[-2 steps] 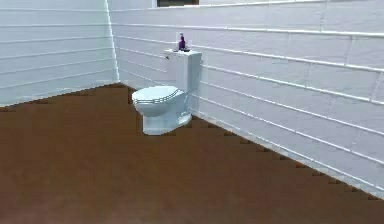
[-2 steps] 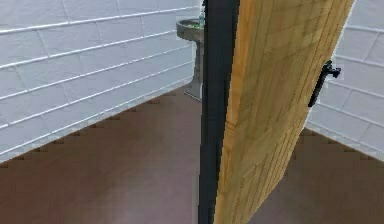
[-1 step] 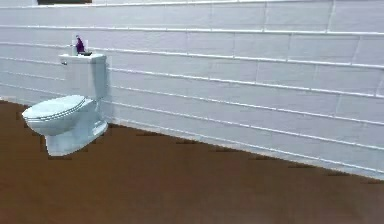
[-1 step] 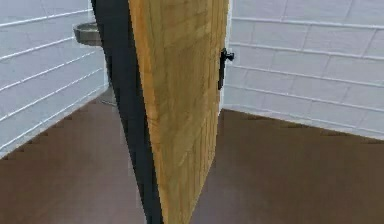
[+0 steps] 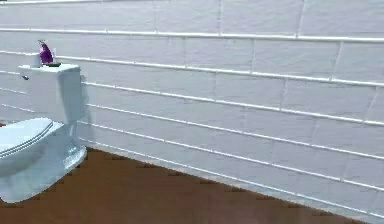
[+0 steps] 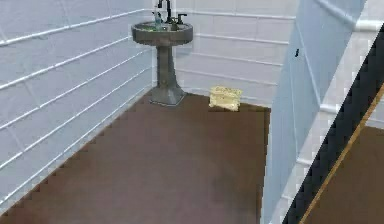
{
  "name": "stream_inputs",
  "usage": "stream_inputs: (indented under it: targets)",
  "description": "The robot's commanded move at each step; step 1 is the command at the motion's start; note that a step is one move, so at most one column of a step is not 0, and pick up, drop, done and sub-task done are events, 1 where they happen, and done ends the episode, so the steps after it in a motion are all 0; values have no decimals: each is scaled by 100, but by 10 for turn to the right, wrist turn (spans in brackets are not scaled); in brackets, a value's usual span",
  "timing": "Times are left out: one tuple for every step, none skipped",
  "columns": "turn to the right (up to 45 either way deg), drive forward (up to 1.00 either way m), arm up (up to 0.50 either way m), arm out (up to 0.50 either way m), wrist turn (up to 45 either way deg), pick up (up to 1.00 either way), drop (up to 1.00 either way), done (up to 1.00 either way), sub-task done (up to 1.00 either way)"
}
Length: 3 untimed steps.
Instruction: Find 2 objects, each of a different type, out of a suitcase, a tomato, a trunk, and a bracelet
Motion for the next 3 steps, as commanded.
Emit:
stream_inputs:
  targets:
    - [450,0,0,0,0,0,0,0,0]
    - [150,0,0,0,0,0,0,0,0]
    - [0,50,0,0,0,0,0,0,0]
